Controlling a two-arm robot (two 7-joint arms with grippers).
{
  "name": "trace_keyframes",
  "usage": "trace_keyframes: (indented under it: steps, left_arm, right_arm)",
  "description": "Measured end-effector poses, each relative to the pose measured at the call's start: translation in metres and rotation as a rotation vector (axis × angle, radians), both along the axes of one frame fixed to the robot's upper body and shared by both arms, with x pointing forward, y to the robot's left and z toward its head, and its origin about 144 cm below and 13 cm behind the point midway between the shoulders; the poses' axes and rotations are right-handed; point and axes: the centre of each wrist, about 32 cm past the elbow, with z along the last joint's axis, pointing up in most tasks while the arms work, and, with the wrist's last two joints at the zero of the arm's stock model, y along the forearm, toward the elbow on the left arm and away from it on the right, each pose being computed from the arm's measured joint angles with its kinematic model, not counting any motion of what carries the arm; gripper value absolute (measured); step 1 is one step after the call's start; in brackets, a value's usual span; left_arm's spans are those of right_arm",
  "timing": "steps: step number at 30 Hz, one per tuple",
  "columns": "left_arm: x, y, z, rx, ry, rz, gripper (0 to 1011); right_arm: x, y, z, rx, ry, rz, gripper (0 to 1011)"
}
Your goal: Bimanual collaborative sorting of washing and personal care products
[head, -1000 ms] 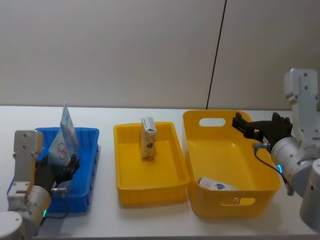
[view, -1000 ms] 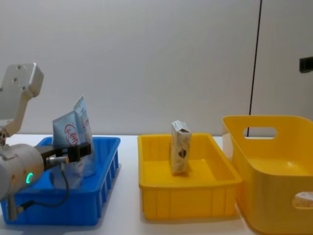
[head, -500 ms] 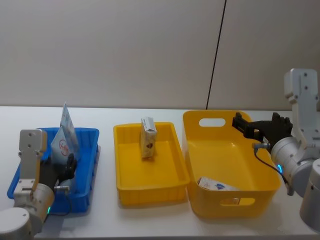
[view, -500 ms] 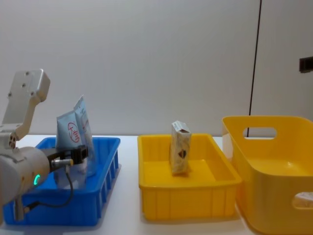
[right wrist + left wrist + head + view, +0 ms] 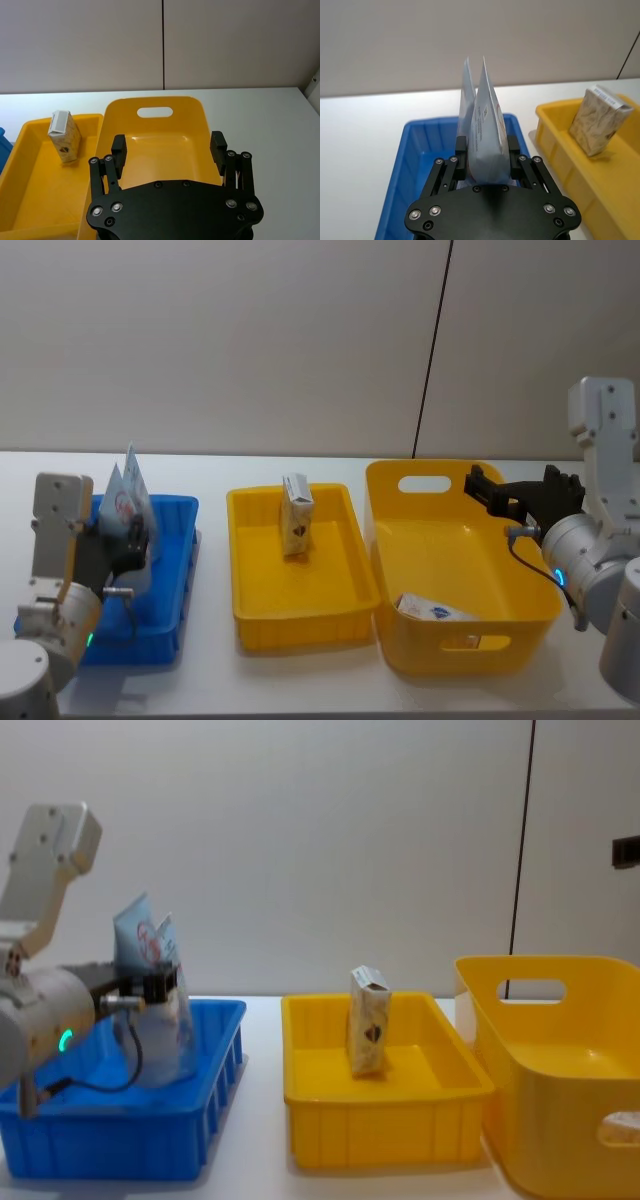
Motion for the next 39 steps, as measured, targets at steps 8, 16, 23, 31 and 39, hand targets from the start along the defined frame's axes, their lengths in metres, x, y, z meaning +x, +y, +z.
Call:
trace_keyframes:
  steps: [8,16,23,31,39]
  left_arm:
    - [-0.007,0.005,0.026,0.016,-0.085,-0.046,393]
    - [-0.017,0.011,0.056,0.02,-0.154,-0.112,348]
    - [-0.023,0.013,0.072,0.01,-0.19,-0.182,308]
    - [-0.025,0.014,0.086,-0.011,-0.217,-0.291,285]
    - [-0.021,0.01,0.094,-0.04,-0.231,-0.407,285]
  right_arm:
    - [0.0,0.0,0.0,0.0,0.0,0.0,1001]
    - [0.0,0.0,0.0,0.0,0.0,0.0,1001]
    - [0.0,0.0,0.0,0.0,0.0,0.0,1001]
    - [0.0,0.0,0.0,0.0,0.0,0.0,1001]
    - [0.0,0.0,0.0,0.0,0.0,0.0,1001]
